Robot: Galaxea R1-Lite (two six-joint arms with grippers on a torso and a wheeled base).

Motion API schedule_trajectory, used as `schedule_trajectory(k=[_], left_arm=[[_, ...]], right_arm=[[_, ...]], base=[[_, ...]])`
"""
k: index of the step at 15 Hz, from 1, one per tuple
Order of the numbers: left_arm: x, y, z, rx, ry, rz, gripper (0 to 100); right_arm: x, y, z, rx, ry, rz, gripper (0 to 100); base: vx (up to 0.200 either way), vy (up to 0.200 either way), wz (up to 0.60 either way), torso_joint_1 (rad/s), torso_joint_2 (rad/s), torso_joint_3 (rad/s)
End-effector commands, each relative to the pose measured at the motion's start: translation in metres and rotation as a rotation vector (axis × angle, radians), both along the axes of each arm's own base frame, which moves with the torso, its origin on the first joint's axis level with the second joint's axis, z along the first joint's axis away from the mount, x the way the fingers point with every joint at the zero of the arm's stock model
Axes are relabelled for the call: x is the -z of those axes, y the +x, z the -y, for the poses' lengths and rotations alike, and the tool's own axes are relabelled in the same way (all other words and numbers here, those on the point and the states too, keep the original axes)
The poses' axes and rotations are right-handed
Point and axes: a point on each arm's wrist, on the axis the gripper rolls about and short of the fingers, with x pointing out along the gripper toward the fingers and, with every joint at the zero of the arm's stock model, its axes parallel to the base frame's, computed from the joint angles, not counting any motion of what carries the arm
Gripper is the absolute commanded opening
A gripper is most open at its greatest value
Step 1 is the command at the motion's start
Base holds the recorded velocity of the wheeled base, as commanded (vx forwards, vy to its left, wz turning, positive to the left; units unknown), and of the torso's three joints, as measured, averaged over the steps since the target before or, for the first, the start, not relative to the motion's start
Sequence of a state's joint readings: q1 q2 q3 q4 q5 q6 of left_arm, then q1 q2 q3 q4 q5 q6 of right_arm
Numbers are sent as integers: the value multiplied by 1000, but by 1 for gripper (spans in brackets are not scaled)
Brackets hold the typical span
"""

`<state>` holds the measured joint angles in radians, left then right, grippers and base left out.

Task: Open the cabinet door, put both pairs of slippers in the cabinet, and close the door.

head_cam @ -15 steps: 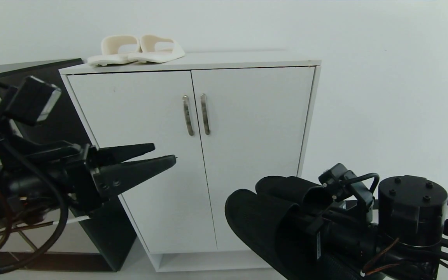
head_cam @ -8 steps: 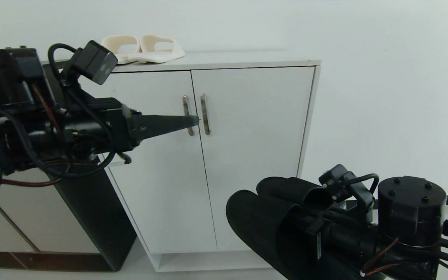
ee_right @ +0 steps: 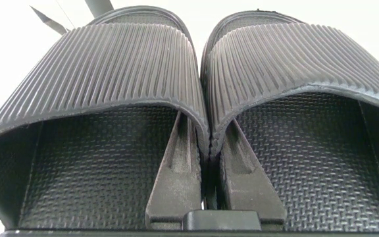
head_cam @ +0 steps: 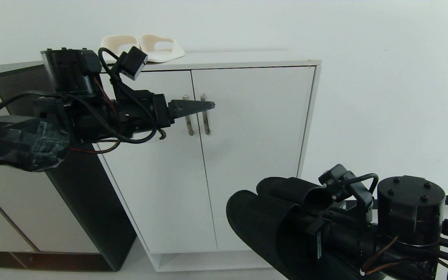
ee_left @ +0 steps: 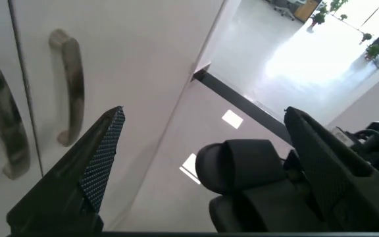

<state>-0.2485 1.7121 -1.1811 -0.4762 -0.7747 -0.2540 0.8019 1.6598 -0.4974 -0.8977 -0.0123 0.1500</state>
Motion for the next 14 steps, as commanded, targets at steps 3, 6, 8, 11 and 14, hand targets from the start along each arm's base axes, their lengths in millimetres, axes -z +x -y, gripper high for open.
schedule_trajectory(k=[3, 6, 8, 11, 14], left_arm=[[13, 31, 4, -37, 8, -19, 100], [14, 38, -8, -73, 8, -20, 100], [15, 41, -9, -78, 9, -23, 100], [22, 55, 1, -96, 14, -28, 100], [25, 59, 11, -76, 14, -28, 100]], right_arm=[[0, 0, 0, -2, 0, -1, 0], [1, 0, 0, -2, -2, -3, 0], [2, 0, -1, -5, -3, -5, 0], [3, 1, -1, -3, -6, -8, 0], [3, 1, -1, -3, -6, -8, 0]], base=[[0, 0, 0, 0, 0, 0], [0, 0, 0, 0, 0, 0], [0, 0, 0, 0, 0, 0], [0, 0, 0, 0, 0, 0], [0, 0, 0, 0, 0, 0]])
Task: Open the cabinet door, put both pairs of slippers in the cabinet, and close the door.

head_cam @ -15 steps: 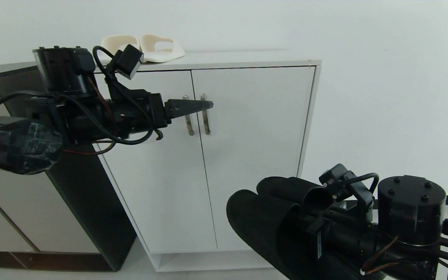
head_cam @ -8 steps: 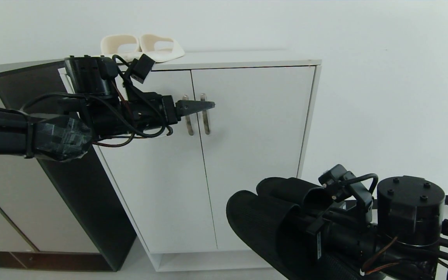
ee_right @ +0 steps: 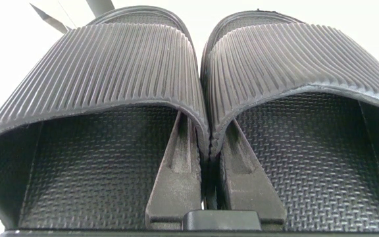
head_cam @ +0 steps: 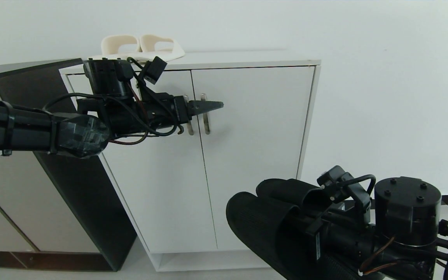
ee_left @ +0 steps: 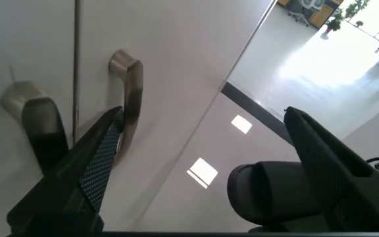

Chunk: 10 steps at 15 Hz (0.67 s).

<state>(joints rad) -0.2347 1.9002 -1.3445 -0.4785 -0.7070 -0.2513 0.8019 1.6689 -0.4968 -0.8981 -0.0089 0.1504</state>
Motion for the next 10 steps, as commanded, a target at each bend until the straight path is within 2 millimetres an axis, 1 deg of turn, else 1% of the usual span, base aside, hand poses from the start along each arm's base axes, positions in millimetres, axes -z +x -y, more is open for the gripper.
schedule_trajectory(k=[1, 2, 3, 5, 7, 10], left_arm=[[5, 5, 4, 5, 2, -9, 100], [6, 6, 4, 3, 3, -12, 100], [5, 5, 4, 3, 2, -10, 0], [2, 3, 2, 2, 1, -4, 0], [-1, -6, 1, 3, 1, -3, 0], [-13, -29, 4, 29, -4, 17, 0]], right_arm=[[0, 0, 0, 0, -1, 0, 0], [0, 0, 0, 0, 1, 1, 0], [0, 0, 0, 0, 1, 1, 0], [-1, -1, 0, -4, 2, 4, 0], [-3, -2, 1, -11, 9, 6, 0], [-7, -9, 6, -67, 30, 8, 0]], base=[[0, 0, 0, 0, 0, 0], [0, 0, 0, 0, 0, 0], [0, 0, 0, 0, 0, 0], [0, 0, 0, 0, 0, 0], [0, 0, 0, 0, 0, 0], [0, 0, 0, 0, 0, 0]])
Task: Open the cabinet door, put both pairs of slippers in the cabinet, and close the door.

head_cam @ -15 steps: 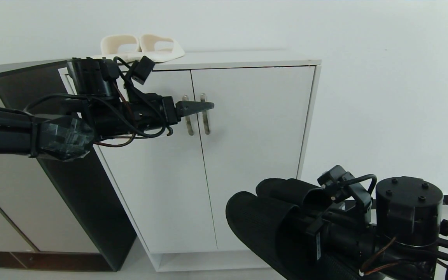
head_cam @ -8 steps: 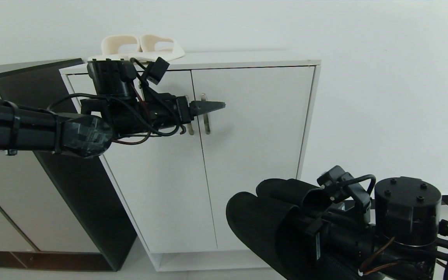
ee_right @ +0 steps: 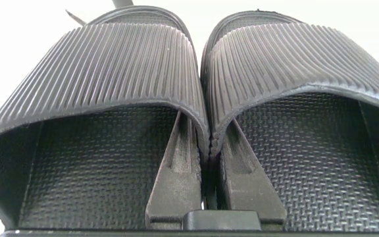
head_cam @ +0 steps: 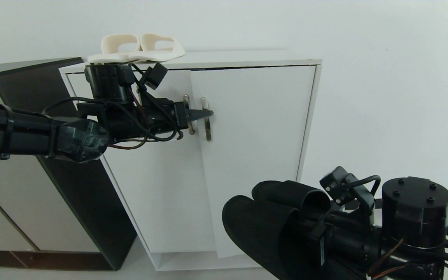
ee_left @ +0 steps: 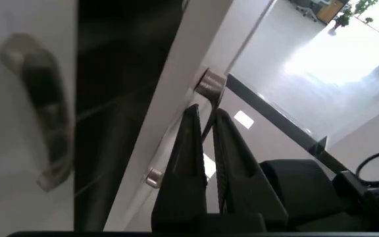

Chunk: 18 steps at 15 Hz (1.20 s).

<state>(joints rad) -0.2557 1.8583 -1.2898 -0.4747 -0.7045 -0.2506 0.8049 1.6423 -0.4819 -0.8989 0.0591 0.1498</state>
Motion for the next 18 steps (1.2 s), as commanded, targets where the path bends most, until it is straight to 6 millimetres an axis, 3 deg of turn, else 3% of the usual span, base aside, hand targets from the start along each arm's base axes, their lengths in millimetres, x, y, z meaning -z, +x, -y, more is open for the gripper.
schedule_trajectory(k=[1, 3, 7, 9, 10, 11, 14, 18], left_arm=[[-18, -33, 4, 37, -11, 36, 0], [-22, -60, 9, 77, -12, 38, 0], [-21, -94, 7, 83, -8, 31, 0], [-19, -137, -6, 95, -11, 38, 0], [-19, -138, -6, 95, -11, 38, 0], [-24, -169, -19, 92, -27, 80, 0], [-26, -164, -31, 29, -30, 85, 0], [-12, -120, -28, -11, -21, 67, 0]], right_arm=[[-6, -8, 6, -43, 24, 10, 0], [-8, -15, 11, -106, 31, 15, 0], [-8, -16, 13, -111, 19, 29, 0], [-8, -16, 13, -111, 20, 30, 0], [-8, -16, 13, -111, 20, 30, 0], [-10, -17, 14, -110, 23, 36, 0], [-13, -21, 19, -118, 14, 67, 0], [-11, -22, 19, -119, 6, 63, 0]], base=[[0, 0, 0, 0, 0, 0], [0, 0, 0, 0, 0, 0], [0, 0, 0, 0, 0, 0], [0, 0, 0, 0, 0, 0], [0, 0, 0, 0, 0, 0], [0, 0, 0, 0, 0, 0], [0, 0, 0, 0, 0, 0], [0, 0, 0, 0, 0, 0]])
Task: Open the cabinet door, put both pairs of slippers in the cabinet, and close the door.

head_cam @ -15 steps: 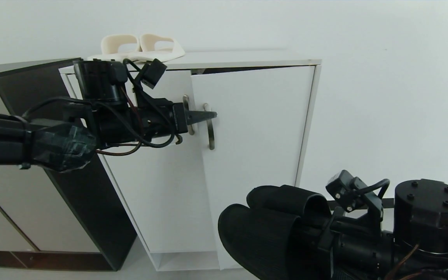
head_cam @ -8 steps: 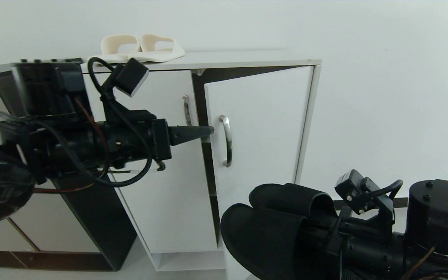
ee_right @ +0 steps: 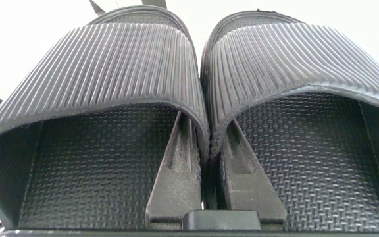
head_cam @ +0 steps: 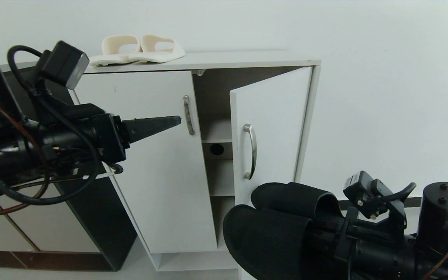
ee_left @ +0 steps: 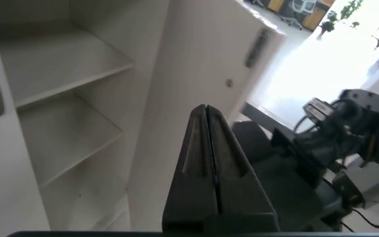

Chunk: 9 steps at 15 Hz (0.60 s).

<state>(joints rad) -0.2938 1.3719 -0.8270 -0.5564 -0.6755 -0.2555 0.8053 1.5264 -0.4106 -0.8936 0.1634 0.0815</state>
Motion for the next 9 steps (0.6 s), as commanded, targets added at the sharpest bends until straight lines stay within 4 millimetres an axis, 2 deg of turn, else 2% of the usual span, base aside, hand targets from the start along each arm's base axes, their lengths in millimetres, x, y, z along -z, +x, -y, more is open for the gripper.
schedule_trajectory(k=[1, 3, 6, 9], left_arm=[[17, 33, 4, -21, 14, -36, 0], [27, 48, 8, -17, 9, -36, 0], [35, 58, 11, -17, 18, -60, 0], [43, 69, 14, -17, 19, -94, 0]], right_arm=[[0, 0, 0, -1, 0, 0, 0], [3, 2, -2, 1, -8, -7, 0], [7, 4, -5, -2, -21, -20, 0], [6, -12, 1, -74, -22, -3, 0]], base=[[0, 0, 0, 0, 0, 0], [0, 0, 0, 0, 0, 0], [0, 0, 0, 0, 0, 0], [0, 0, 0, 0, 0, 0]])
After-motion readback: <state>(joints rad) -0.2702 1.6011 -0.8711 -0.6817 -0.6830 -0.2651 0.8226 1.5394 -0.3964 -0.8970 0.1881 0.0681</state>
